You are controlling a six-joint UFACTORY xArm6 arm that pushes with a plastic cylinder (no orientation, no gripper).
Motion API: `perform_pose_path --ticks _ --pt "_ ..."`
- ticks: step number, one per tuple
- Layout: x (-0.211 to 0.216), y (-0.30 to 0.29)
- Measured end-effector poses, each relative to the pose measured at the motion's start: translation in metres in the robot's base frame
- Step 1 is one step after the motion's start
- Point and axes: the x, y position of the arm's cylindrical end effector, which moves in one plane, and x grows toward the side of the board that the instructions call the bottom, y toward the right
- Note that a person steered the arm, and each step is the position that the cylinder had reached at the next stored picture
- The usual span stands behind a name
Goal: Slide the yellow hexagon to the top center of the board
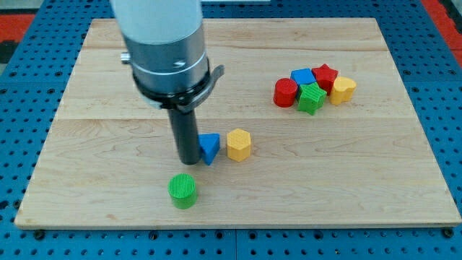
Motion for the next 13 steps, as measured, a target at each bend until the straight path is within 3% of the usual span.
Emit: perform_pose_path --ticks 2,3,6,8,10,13 --pt "0.033 0.049" --pt "0.021 0.074" --pt "-0.08 0.042" --pt "-0.181 0.04" --pt "-0.191 0.013" --pt "-0.24 0.046"
